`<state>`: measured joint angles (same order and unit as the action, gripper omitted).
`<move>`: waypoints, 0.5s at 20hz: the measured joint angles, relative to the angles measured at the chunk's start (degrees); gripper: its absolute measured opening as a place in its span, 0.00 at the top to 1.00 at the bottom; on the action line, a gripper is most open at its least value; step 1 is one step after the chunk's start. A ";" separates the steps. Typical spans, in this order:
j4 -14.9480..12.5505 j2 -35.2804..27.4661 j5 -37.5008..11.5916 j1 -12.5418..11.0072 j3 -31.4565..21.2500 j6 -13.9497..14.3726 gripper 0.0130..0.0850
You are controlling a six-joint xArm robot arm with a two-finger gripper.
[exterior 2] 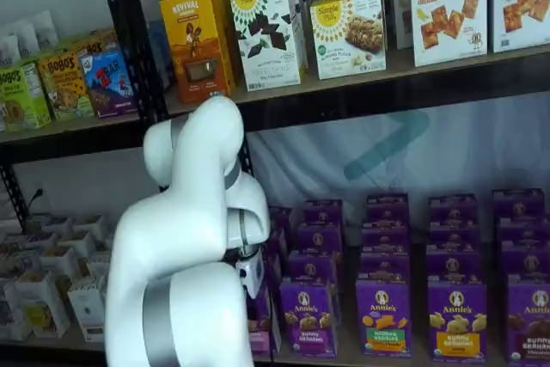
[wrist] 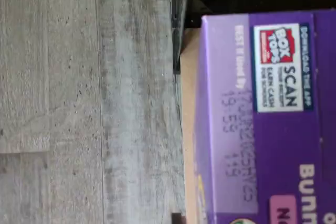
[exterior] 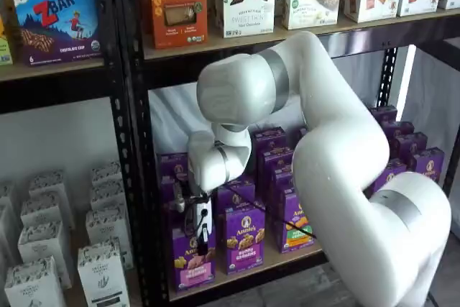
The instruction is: Pick up the purple box with a pink patch in the middle, on the bottom shelf, the first box from the left
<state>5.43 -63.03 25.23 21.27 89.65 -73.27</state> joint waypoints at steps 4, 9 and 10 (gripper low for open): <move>0.02 0.02 -0.06 0.04 -0.10 0.03 0.61; -0.04 0.06 0.26 0.04 -0.08 0.09 0.67; -0.08 0.10 0.29 0.04 -0.11 0.12 0.67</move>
<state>5.34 -62.93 25.52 21.31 89.54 -73.15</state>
